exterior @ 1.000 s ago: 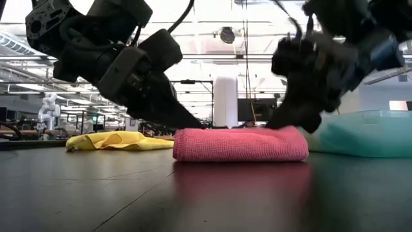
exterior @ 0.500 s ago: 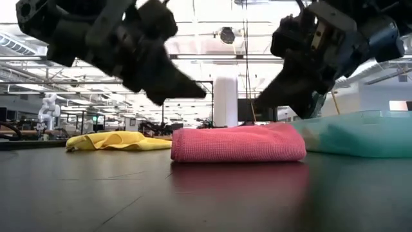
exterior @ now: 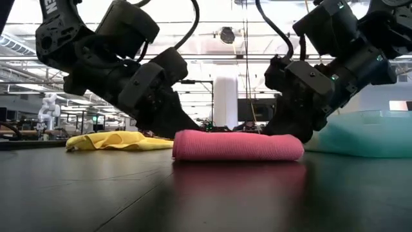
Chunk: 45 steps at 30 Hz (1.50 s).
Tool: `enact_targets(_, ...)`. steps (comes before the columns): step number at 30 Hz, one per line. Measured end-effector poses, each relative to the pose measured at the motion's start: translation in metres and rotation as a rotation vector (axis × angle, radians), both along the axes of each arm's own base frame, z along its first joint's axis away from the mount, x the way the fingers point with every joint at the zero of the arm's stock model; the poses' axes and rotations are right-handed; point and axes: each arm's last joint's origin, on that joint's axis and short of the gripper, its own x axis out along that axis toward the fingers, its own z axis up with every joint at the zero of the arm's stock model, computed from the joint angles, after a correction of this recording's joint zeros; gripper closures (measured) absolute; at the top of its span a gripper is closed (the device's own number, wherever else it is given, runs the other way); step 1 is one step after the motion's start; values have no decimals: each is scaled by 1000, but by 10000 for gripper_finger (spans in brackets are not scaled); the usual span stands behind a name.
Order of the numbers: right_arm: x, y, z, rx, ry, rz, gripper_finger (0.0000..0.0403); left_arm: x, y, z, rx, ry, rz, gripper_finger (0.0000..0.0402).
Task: Fold microfiber towels
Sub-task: Put the pink microfiber cloth into the green bin
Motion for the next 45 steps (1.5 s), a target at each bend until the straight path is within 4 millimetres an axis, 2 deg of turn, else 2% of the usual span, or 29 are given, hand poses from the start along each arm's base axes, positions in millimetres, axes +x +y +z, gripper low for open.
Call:
enact_targets(2,-2,2,5,-26,-9,30,403,0,0,-1,0,9,1,392)
enact_targets(8,-7,17,39,-143,-147,186,400,-1,-2,-1,-12,15,-16,397)
enact_targets(13,-8,32,51,-197,-255,336,365,-2,-2,-2,-11,23,-17,390)
enact_targets(17,-4,42,48,-263,-260,426,311,-2,-2,-2,-17,26,-14,384)
enact_targets(24,27,55,31,-473,-173,518,203,-2,-2,-3,-32,39,-6,397)
enact_targets(30,52,57,18,-638,-1,545,159,-2,-2,-3,-52,46,5,382)
enact_targets(34,61,53,10,-655,85,535,160,-2,-2,-3,-54,44,6,388)
enact_targets(38,63,48,6,-647,102,514,183,-2,-2,3,-59,34,4,398)
enact_targets(41,64,45,6,-649,113,479,217,-4,-3,13,-63,17,0,390)
enact_targets(45,65,43,6,-643,104,463,289,-9,-6,30,-48,14,-17,384)
